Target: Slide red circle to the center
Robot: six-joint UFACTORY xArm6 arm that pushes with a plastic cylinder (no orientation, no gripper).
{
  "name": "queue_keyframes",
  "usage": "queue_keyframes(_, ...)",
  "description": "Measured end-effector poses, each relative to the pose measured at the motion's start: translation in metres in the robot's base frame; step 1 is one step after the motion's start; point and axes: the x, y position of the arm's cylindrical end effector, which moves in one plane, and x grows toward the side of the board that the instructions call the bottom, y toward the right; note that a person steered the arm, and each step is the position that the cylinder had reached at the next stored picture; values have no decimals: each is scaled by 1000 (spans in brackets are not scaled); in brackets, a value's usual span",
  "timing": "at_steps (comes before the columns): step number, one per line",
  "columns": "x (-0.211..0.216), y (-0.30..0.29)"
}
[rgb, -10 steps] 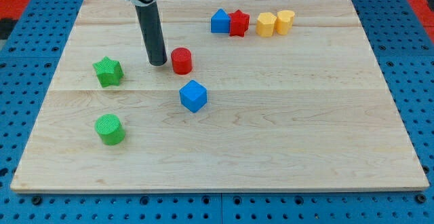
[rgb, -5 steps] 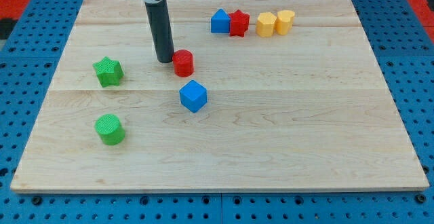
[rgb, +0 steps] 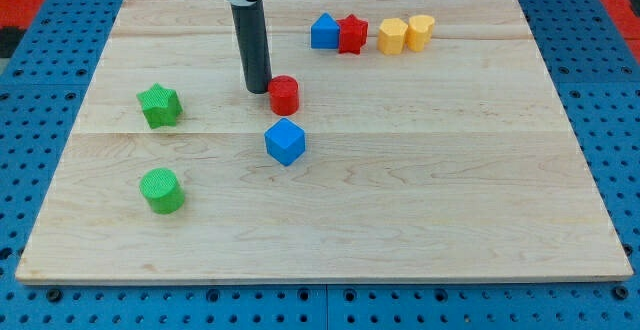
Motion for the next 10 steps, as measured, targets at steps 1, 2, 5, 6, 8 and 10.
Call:
queue_keyframes(1, 4, -31)
queue_keyframes(2, 4, -31)
queue_keyframes(5, -3, 7)
queue_keyframes(6, -47, 21)
queue_keyframes(8, -21, -6)
queue_keyframes(10, -2, -6)
